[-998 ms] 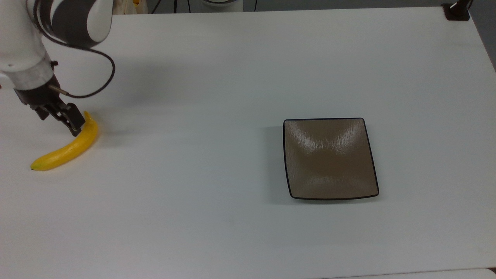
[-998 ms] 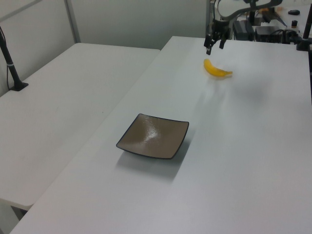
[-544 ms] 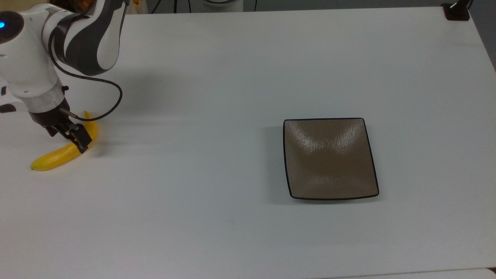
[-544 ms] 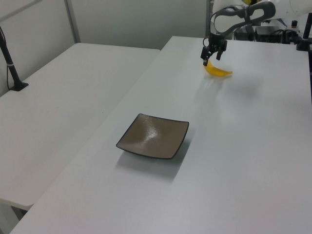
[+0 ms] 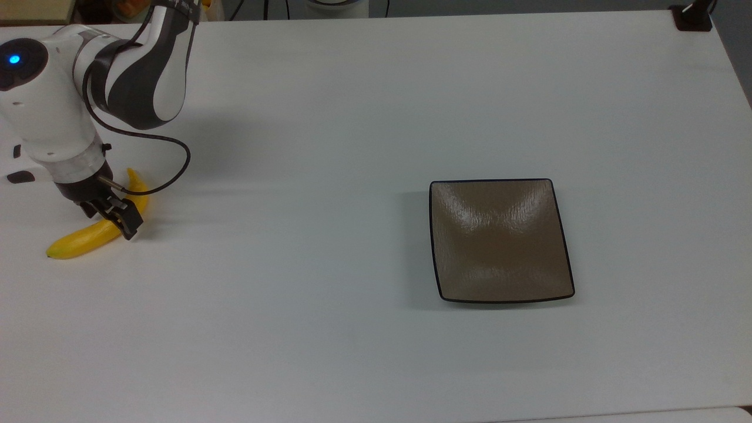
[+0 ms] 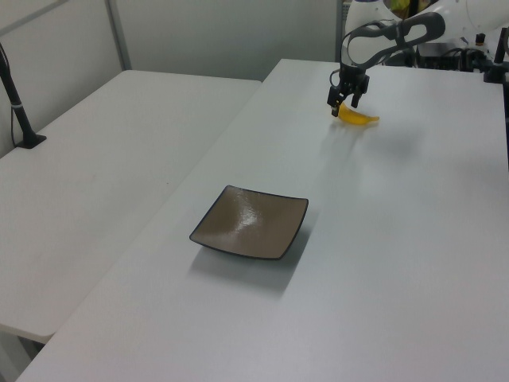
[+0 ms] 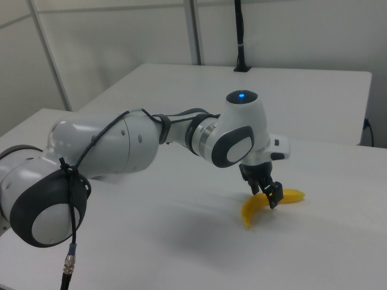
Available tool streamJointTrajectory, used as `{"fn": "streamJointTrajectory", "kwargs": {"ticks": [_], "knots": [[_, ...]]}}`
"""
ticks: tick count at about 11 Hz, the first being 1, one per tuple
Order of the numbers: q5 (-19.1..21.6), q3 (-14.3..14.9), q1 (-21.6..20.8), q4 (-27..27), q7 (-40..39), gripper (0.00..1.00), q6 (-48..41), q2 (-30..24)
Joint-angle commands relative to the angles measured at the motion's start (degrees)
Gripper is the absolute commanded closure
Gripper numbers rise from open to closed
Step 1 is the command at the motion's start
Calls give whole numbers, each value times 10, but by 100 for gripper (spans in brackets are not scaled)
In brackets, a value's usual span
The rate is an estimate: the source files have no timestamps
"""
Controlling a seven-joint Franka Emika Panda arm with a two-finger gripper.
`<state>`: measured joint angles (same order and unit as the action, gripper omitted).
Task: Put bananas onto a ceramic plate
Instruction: 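Close the gripper on the middle of the yellow banana, then lift the banana and carry it over the brown square plate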
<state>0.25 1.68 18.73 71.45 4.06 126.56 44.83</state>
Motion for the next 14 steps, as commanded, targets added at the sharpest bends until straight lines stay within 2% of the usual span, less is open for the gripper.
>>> {"fn": "streamJointTrajectory", "kwargs": {"ticks": [1, 2, 5, 7, 9, 14], "knots": [[0, 2, -2, 4, 12, 44, 10, -4], [0, 2, -3, 3, 12, 52, 8, -4], [2, 1, -3, 3, 12, 89, 2, -6], [9, 1, -4, 10, 11, 93, 1, -35], [11, -7, -10, 37, 9, 93, -30, -95], [12, -7, -89, 37, 8, 93, -179, -214]]}}
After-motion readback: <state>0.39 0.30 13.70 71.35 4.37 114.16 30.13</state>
